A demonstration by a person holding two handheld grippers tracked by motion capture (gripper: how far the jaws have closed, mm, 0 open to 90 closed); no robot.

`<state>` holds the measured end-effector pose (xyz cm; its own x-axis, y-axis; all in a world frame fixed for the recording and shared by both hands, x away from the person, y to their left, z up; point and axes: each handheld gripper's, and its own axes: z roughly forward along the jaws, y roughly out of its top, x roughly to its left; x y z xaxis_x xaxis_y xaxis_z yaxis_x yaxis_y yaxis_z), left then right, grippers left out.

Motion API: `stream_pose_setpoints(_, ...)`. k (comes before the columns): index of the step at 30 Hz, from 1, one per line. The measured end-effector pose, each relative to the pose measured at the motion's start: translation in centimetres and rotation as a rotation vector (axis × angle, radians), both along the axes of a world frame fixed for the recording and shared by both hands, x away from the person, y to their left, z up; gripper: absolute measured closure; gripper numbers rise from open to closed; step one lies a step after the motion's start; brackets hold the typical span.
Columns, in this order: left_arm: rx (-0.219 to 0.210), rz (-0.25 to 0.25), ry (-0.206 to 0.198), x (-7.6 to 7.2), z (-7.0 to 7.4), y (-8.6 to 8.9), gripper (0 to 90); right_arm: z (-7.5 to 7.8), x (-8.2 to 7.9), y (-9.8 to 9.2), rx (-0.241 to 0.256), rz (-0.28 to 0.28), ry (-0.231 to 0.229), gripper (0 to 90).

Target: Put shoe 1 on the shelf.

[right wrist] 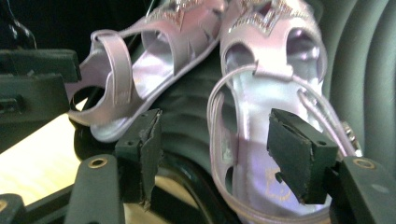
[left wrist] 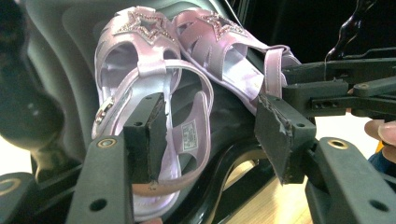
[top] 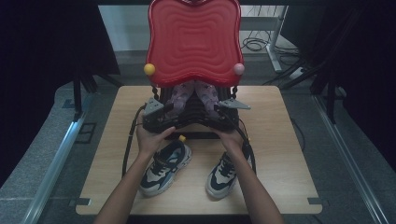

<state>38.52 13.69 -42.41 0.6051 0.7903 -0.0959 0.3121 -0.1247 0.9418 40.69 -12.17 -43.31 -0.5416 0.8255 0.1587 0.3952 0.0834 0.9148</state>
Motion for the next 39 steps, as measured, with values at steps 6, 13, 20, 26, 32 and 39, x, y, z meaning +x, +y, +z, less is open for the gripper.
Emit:
stream_pose_setpoints(6, -0.006, 0.004, 0.01, -0.4, -0.1, 0.3, 42.7, 0.2, -0.4, 0.1, -0.006, 0.032, 0.022, 33.4)
stream_pose_setpoints(13, -0.013, 0.003, 0.017, -0.9, -0.2, 0.7, 42.3, 0.2, -0.7, 0.0, -0.011, 0.051, -0.007, 30.2)
stream_pose_setpoints(20, 0.002, 0.002, 0.025, -1.3, -0.1, 0.7, 42.1, 0.4, -1.2, -0.4, -0.001, 0.057, -0.033, 30.3)
stream_pose_setpoints(26, 0.014, -0.002, 0.023, -1.8, 0.0, 0.8, 41.7, 0.7, -1.8, -0.8, 0.004, 0.068, -0.053, 30.9)
stream_pose_setpoints(32, 0.017, -0.008, 0.048, -2.6, -0.1, 1.4, 41.2, 1.0, -3.0, -1.3, 0.012, 0.104, -0.069, 36.3)
stream_pose_setpoints(39, 0.018, -0.012, 0.057, -4.0, -0.2, 2.4, 40.8, 0.9, -4.3, -2.4, 0.027, 0.123, -0.072, 38.3)
